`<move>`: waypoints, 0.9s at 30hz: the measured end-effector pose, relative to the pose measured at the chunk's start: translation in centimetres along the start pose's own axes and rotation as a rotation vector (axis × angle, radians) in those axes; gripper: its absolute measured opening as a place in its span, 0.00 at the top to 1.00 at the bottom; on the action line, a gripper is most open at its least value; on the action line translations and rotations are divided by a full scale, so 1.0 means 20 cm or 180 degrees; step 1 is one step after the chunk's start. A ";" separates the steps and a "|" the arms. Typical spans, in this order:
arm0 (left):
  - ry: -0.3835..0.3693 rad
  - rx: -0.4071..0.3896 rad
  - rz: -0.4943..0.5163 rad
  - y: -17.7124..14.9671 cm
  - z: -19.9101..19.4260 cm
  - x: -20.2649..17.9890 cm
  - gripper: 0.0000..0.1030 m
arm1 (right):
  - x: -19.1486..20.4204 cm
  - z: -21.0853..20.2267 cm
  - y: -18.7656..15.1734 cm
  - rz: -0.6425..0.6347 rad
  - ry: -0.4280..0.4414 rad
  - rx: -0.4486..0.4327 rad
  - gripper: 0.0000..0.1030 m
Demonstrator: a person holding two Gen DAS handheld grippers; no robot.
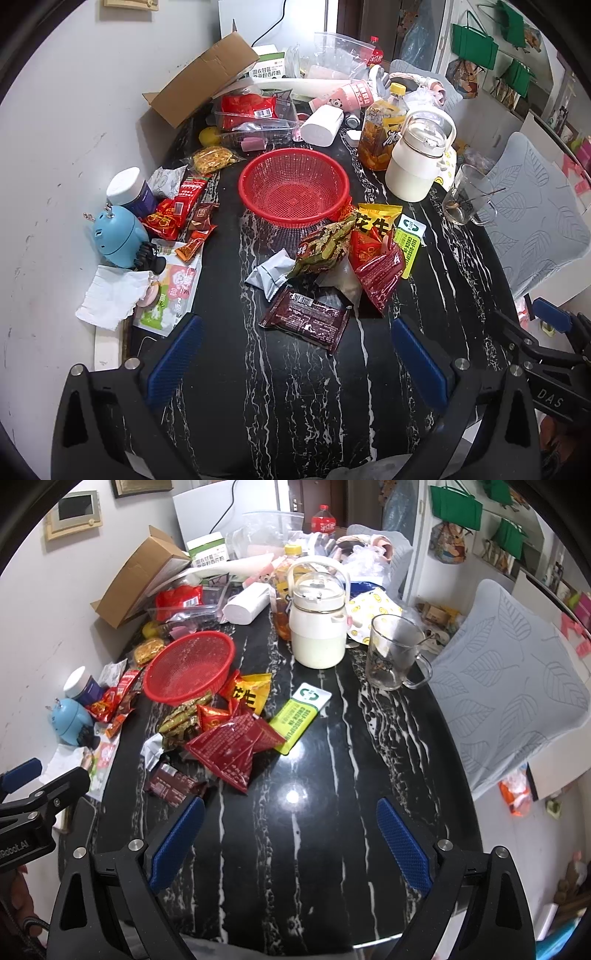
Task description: Organize snacks
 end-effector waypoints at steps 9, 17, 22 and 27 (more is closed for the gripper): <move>0.0001 0.0004 0.0000 0.00 0.00 0.00 0.00 | -0.01 0.00 0.01 0.0000 0.0002 0.0013 0.09; -0.0041 0.0027 0.0007 0.00 0.00 0.00 0.00 | -0.01 0.00 0.01 -0.0009 -0.0014 0.0056 0.09; -0.0056 0.0083 0.0017 0.02 0.01 -0.02 0.00 | -0.02 -0.01 0.03 -0.0055 -0.0049 0.0091 0.09; -0.0127 0.0088 -0.0004 0.04 0.01 -0.06 0.00 | -0.05 -0.01 0.06 -0.0127 -0.0028 0.0163 0.09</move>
Point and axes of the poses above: each gripper's, at about its wrist camera, not at the fingertips, and z roughly the way its jaws point, x to its left, y to its top, the point moved 5 cm from there along z, roughly the way its jaws point, and after that the axes turned 6 degrees about x, right-handed, at the moved point
